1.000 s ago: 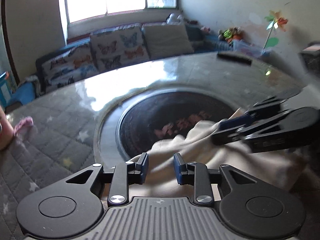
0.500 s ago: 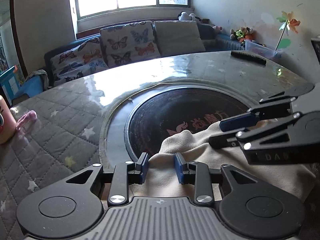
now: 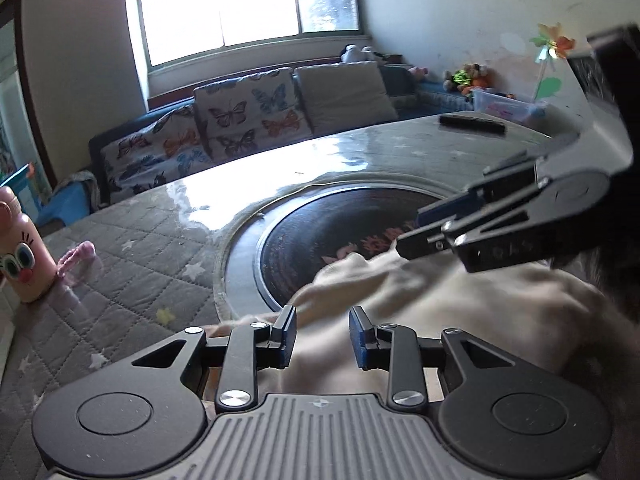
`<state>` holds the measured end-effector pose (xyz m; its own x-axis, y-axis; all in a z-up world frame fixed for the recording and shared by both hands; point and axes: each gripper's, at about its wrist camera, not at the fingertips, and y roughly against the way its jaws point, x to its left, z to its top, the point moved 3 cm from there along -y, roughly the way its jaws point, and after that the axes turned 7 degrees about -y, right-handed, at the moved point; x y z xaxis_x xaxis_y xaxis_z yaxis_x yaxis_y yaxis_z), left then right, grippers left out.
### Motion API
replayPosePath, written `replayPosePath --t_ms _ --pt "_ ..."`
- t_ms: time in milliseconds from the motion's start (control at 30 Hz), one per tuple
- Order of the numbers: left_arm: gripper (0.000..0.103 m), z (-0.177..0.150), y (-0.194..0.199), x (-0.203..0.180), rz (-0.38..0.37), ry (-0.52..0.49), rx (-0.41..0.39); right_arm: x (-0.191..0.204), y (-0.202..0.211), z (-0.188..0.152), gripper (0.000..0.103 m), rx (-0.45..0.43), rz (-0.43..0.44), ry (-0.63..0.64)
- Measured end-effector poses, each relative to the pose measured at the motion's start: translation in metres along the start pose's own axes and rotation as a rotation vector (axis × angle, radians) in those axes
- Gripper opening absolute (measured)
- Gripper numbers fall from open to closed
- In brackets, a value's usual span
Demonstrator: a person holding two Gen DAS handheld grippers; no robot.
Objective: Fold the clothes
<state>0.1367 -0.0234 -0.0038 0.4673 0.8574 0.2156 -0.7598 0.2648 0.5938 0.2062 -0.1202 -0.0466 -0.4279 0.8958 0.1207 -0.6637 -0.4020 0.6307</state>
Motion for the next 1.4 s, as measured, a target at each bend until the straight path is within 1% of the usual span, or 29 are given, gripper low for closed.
replayPosePath --t_ms 167,233,267,367,467,533,667,767,833,867,1000,1167,1233,1333,1400 --pt "0.033 -0.009 0.019 -0.013 -0.003 -0.039 -0.017 0.021 0.028 -0.014 0.033 0.013 0.073 0.083" --pt "0.033 -0.015 0.025 -0.018 0.003 -0.063 -0.024 0.032 0.037 -0.024 0.038 0.025 0.100 0.123" --pt "0.033 -0.018 0.026 -0.020 0.004 -0.069 -0.023 0.038 0.041 -0.030 0.039 0.027 0.108 0.146" --pt "0.033 -0.028 0.030 -0.027 0.008 -0.085 -0.016 0.051 0.047 -0.046 0.039 0.023 0.116 0.195" --pt "0.032 -0.036 0.030 -0.027 0.022 -0.076 -0.017 0.063 0.046 -0.066 0.039 0.016 0.107 0.246" --pt "0.032 -0.037 0.031 -0.025 0.021 -0.058 -0.015 0.067 0.047 -0.071 0.039 -0.002 0.099 0.261" --pt "0.033 -0.032 0.034 -0.018 0.022 -0.039 -0.018 0.056 0.060 -0.067 0.039 -0.009 0.113 0.199" --pt "0.033 -0.032 0.031 -0.010 0.022 -0.006 -0.012 0.042 0.066 -0.067 0.040 -0.016 0.085 0.143" --pt "0.033 -0.036 0.026 -0.005 0.028 0.008 0.010 0.029 0.067 -0.072 0.040 0.001 0.067 0.101" --pt "0.033 -0.038 0.025 -0.003 0.019 0.020 0.009 0.022 0.067 -0.074 0.040 0.010 0.058 0.081" --pt "0.033 -0.032 0.026 0.005 0.012 0.042 0.007 0.005 0.076 -0.074 0.040 0.018 0.052 0.026" --pt "0.032 -0.016 0.015 0.014 0.004 0.081 -0.010 -0.016 0.063 -0.058 0.040 0.001 0.033 -0.053" --pt "0.031 -0.013 0.004 0.020 -0.001 0.105 0.006 -0.025 0.057 -0.051 0.040 -0.006 0.025 -0.085" --pt "0.028 -0.014 -0.010 0.031 0.027 0.131 0.041 -0.038 0.044 -0.047 0.040 0.003 0.000 -0.120" --pt "0.028 -0.019 -0.014 0.042 0.034 0.163 0.054 -0.047 0.036 -0.047 0.039 0.015 -0.013 -0.143"
